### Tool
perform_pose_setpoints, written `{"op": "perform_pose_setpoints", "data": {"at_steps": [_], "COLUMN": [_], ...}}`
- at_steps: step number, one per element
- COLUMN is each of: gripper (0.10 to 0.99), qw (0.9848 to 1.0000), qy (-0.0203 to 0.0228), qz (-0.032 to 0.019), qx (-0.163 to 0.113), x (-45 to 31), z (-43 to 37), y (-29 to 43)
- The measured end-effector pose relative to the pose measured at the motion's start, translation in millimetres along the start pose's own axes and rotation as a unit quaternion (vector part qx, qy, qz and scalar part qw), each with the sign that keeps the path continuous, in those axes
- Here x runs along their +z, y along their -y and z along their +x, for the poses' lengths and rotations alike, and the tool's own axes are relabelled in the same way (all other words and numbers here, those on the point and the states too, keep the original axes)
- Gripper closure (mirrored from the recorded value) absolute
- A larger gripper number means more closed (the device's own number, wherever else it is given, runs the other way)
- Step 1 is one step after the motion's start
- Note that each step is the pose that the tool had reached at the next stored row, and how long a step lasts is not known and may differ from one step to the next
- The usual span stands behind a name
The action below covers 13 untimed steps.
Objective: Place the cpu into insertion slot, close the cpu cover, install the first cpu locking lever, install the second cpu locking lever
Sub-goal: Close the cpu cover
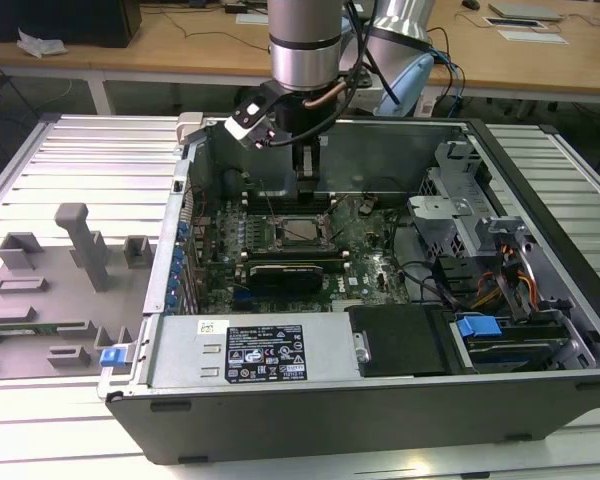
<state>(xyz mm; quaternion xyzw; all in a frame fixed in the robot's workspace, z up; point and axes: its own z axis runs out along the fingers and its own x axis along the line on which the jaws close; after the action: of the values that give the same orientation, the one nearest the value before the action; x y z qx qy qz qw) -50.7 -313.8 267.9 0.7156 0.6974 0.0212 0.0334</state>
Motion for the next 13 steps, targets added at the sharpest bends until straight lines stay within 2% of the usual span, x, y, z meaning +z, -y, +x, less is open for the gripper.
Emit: {"op": "perform_pose_setpoints", "data": {"at_steps": [2, 5, 13], "gripper": [0.98, 0.98, 0.98], "qw": [1.0, 1.0, 1.0], "qy": [0.0001, 0.0001, 0.0001], "qz": [0.0, 0.0, 0.0], "qx": [0.0, 0.0, 0.0], "x": [-5.3, -5.6, -5.0], "z": [-0.1, -0.1, 0.1], "y": [-0.4, -0.7, -8.2]}}
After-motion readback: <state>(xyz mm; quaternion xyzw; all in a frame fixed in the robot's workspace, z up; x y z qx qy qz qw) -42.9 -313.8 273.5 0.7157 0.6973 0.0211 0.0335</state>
